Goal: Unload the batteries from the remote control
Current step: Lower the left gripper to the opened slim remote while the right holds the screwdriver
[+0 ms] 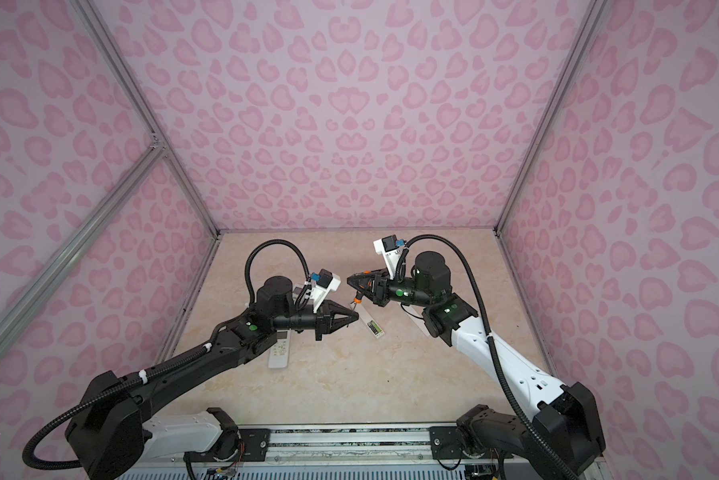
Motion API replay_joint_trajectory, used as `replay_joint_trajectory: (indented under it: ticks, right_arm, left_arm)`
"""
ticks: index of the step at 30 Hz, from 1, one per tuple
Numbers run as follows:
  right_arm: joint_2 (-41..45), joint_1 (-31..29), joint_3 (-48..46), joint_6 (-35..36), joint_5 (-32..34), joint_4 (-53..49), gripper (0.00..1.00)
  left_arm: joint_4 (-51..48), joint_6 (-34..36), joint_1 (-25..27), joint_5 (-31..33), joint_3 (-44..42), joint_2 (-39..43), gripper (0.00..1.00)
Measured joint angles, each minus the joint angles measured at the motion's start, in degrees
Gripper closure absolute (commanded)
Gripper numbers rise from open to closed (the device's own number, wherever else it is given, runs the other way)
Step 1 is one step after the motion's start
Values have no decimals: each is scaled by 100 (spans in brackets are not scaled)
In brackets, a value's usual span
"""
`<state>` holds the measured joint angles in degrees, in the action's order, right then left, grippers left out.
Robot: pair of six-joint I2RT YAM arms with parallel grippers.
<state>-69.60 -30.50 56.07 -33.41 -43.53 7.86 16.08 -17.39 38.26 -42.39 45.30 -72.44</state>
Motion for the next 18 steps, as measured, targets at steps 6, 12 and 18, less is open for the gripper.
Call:
replay_joint_trajectory:
  ticks: [6,12,18]
  right_arm:
    - [175,-249,385,-61,1873,-1231,100]
    - [39,-474,837,-173,2981,-2085,100]
    - [-74,-549,907,-321,3259,-2310,100]
  left_arm:
    - [-151,127,146,1320,-225,551,54]
    - [-332,678,863,3040,-289,866,48]
    - [-474,1196,1541,4057,26,358,46]
